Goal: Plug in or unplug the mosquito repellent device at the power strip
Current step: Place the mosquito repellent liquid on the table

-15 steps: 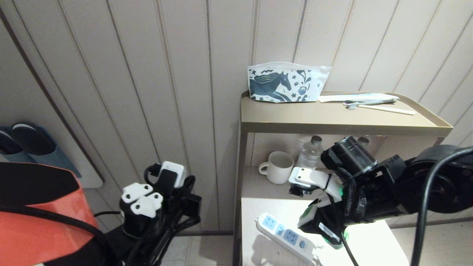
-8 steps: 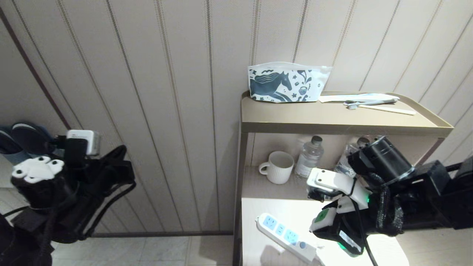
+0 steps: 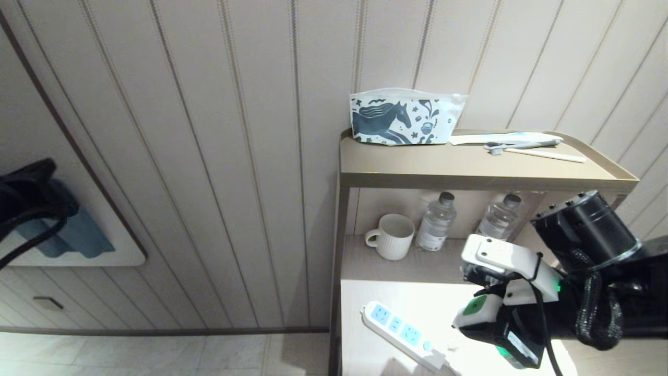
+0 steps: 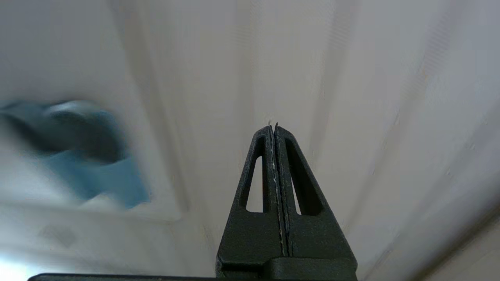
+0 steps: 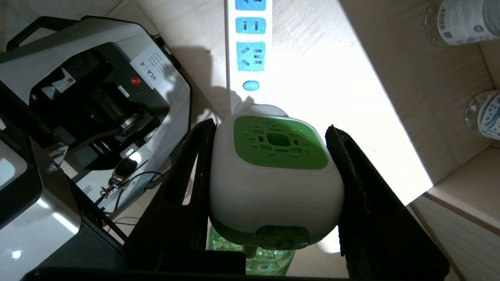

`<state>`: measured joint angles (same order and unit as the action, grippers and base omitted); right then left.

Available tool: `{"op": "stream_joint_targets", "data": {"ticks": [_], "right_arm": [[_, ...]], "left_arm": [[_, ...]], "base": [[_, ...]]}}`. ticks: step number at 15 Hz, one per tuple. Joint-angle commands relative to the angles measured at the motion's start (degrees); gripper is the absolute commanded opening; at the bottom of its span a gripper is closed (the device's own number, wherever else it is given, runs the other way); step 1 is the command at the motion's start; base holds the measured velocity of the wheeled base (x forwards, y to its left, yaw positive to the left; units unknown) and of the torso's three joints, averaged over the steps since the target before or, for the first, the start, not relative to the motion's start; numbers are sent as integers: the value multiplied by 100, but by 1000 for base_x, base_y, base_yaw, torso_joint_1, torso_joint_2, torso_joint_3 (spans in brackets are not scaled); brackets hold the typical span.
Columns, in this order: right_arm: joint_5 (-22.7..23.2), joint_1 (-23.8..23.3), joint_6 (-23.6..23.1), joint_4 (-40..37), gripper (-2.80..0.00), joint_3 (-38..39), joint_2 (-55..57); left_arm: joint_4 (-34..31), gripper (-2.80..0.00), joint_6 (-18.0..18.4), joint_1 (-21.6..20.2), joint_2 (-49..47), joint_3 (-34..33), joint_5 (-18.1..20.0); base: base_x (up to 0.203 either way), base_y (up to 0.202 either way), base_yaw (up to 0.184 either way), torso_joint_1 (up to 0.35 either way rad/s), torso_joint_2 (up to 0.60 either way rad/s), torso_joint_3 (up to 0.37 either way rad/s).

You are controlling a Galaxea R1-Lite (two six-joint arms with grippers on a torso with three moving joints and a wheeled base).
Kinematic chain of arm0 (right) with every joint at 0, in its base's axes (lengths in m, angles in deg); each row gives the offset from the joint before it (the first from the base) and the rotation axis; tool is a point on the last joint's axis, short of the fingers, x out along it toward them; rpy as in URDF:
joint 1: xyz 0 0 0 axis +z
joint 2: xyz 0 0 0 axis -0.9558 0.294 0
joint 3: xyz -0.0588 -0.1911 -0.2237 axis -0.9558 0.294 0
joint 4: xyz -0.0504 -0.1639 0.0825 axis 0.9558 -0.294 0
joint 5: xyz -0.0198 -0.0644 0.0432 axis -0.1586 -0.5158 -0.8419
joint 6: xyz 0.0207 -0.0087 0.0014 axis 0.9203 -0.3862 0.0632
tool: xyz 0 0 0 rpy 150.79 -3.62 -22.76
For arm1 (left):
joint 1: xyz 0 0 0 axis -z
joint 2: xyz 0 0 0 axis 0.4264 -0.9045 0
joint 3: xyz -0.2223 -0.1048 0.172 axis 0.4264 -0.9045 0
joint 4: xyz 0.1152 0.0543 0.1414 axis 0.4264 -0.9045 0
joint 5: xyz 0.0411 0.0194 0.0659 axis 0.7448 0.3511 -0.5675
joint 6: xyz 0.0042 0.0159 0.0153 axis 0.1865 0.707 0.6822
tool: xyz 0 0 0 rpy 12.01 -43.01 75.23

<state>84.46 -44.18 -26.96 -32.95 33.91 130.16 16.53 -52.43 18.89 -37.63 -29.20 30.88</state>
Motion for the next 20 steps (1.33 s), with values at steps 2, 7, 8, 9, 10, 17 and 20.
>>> {"op": "stream_joint_targets", "data": {"ticks": [2, 7, 8, 9, 10, 17, 20], "right_arm": [[5, -33, -21, 4, -280, 113, -180], [22, -33, -12, 13, -280, 249, -291], [29, -33, -7, 13, -280, 269, -354], [31, -33, -4, 28, -280, 341, -385], [31, -33, 6, 39, -280, 397, -415], [49, -150, 6, 27, -280, 599, -716], [49, -156, 6, 48, -280, 622, -717]], "left_arm": [[-1183, -280, -363, -1071, 1280, 135, 405], [-2924, -280, -575, -1512, 3227, -3, 888], [-3570, -280, -586, -1529, 3605, -1, 1112], [-4073, -280, -600, -1539, 3939, -55, 1407], [-4432, -280, -625, -1545, 4278, -169, 1758], [-7213, -280, -1798, 104, 5590, 200, 3339], [-6713, -280, -1128, 189, 5642, -674, 2426]], "base": [[0, 0, 0, 0, 0, 0], [0, 0, 0, 0, 0, 0], [0, 0, 0, 0, 0, 0], [0, 0, 0, 0, 0, 0], [0, 0, 0, 0, 0, 0], [0, 0, 0, 0, 0, 0], [0, 0, 0, 0, 0, 0]]}}
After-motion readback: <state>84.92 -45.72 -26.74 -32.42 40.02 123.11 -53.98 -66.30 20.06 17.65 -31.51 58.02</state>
